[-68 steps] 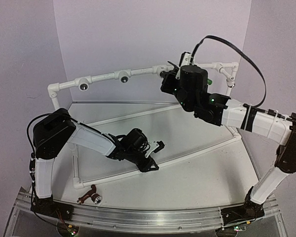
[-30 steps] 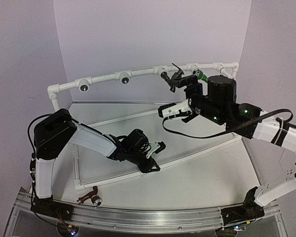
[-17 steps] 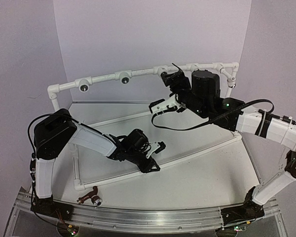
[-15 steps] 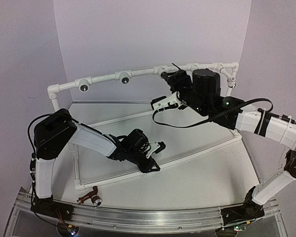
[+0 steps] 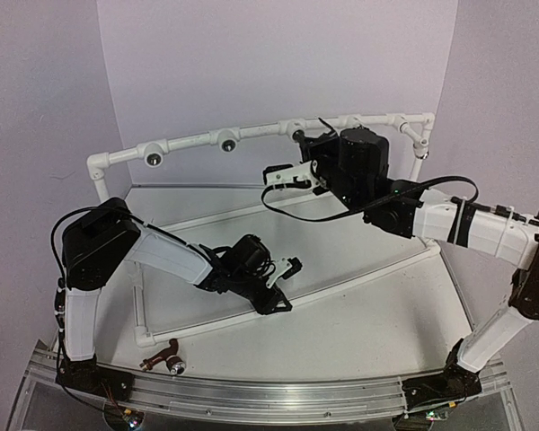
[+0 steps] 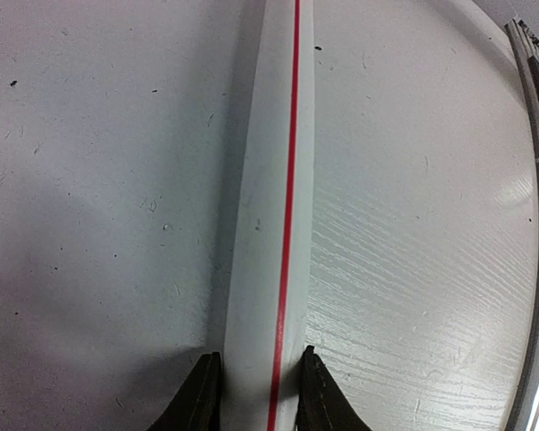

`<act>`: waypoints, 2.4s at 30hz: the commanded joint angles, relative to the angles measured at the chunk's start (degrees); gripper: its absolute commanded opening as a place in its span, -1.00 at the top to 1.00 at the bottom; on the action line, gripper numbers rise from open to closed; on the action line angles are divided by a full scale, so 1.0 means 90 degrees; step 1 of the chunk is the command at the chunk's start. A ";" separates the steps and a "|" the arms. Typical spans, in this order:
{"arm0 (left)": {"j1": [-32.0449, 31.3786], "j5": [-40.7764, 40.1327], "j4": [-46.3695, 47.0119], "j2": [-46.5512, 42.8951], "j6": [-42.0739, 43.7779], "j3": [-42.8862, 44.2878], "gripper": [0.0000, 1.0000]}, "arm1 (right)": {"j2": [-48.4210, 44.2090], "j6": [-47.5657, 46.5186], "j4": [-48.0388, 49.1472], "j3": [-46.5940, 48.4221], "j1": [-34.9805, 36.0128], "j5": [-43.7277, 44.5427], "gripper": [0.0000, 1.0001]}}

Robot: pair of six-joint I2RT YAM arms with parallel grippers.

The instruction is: Install the water faucets

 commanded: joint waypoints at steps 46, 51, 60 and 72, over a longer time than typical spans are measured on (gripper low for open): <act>-0.0054 -0.0219 -0.1853 0.0840 -0.0547 -0.0477 0.86 | -0.0814 1.4652 -0.0469 -0.0238 -0.0577 -0.2139 -0.46; -0.0055 -0.0204 -0.1861 0.0813 -0.0545 -0.0472 0.85 | -0.1294 1.2999 -0.1628 -0.0106 -0.0574 -0.1794 -0.72; -0.0054 -0.0177 -0.1861 0.0746 -0.0545 -0.0483 0.85 | -0.1936 0.6854 -0.2965 -0.0014 -0.0401 -0.2926 -0.85; -0.0054 -0.0224 -0.1875 0.0815 -0.0535 -0.0474 0.85 | -0.1168 0.2233 -0.2116 0.0300 -0.0219 -0.0989 -0.92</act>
